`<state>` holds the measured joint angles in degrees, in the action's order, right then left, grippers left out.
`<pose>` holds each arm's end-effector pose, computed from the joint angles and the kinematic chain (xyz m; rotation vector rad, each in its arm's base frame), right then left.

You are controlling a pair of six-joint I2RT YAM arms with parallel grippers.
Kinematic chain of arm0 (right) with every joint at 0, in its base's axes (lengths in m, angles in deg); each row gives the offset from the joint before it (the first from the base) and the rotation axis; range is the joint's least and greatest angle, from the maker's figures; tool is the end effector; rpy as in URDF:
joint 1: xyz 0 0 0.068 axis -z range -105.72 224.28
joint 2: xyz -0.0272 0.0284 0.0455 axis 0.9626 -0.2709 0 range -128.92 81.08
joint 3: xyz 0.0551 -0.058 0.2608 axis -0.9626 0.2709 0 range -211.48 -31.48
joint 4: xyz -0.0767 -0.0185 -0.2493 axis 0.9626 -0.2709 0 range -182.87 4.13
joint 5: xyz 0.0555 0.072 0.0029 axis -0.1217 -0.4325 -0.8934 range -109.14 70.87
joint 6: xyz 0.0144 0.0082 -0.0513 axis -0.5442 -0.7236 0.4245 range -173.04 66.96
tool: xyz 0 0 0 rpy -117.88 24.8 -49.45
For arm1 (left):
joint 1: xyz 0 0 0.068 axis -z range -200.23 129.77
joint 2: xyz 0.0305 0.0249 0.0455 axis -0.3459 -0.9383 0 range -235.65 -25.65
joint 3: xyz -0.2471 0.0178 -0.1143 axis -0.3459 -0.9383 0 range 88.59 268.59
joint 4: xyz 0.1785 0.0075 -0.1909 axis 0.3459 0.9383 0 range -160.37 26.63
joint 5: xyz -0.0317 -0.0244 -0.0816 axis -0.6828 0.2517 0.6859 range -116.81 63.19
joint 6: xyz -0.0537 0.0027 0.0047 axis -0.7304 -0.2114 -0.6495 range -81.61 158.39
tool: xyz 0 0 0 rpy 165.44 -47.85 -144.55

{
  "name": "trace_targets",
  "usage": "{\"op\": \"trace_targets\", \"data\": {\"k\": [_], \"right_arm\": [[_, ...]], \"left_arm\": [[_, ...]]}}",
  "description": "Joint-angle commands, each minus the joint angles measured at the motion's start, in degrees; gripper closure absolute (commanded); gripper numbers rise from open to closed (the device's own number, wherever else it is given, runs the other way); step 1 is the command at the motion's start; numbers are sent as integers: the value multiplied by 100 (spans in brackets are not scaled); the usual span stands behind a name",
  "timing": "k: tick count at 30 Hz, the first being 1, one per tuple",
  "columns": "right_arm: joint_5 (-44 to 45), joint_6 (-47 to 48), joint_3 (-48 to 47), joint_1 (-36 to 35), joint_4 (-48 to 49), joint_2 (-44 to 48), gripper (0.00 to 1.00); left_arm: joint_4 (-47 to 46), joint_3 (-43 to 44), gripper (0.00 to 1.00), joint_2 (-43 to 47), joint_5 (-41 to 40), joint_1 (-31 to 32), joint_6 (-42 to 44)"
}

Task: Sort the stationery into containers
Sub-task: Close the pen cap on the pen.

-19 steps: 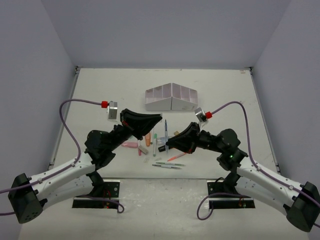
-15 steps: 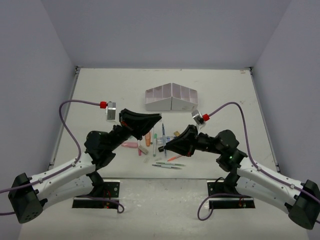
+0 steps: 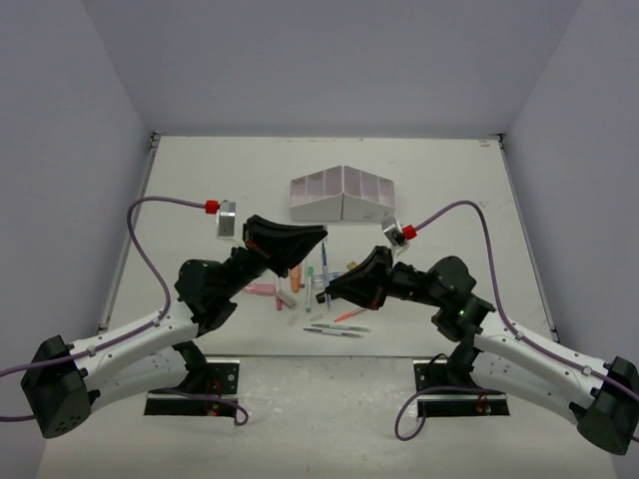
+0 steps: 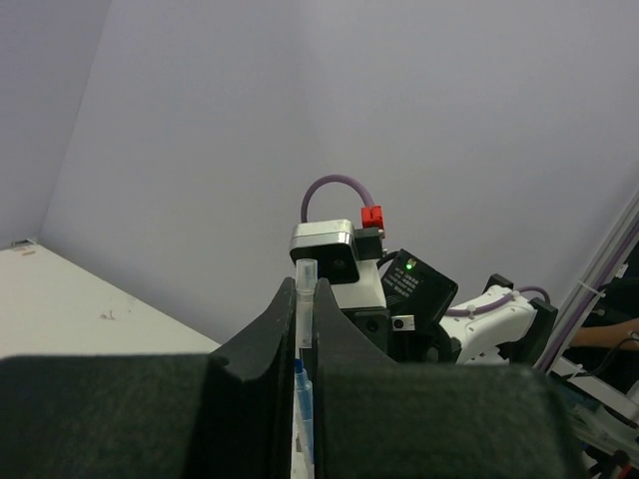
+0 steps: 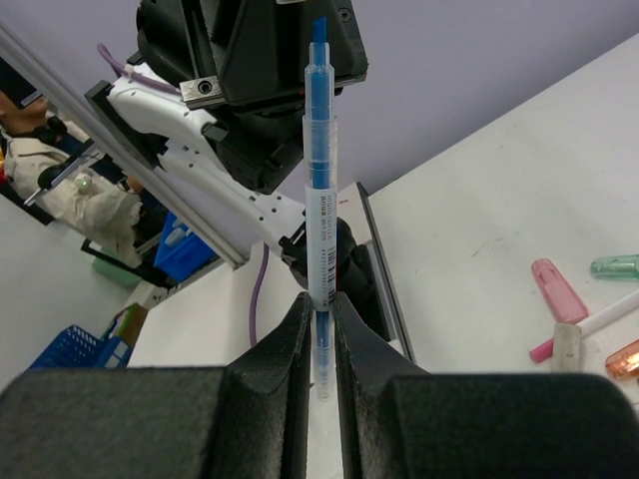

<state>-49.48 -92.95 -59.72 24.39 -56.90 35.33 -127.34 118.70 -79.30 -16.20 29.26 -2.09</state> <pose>0.1087 0.1570 0.3069 -0.6414 1.4866 1.6218 0.1270 -0.1586 0.3433 0.2753 1.0803 -1.5156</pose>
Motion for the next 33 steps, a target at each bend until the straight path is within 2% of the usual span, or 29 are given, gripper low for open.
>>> {"op": "trace_targets", "data": {"k": [1, 24, 33], "right_arm": [[347, 194, -282, -44, -151, 62, 100], [126, 388, -463, -47, -374, 252, 100], [462, 428, -498, -38, -493, 366, 100]], "left_arm": [[-490, -24, 100, -23, 122, -28, -135], [-569, -49, 100, -207, -59, -28, -206], [-792, -157, 100, -294, 62, -28, -413]]}}
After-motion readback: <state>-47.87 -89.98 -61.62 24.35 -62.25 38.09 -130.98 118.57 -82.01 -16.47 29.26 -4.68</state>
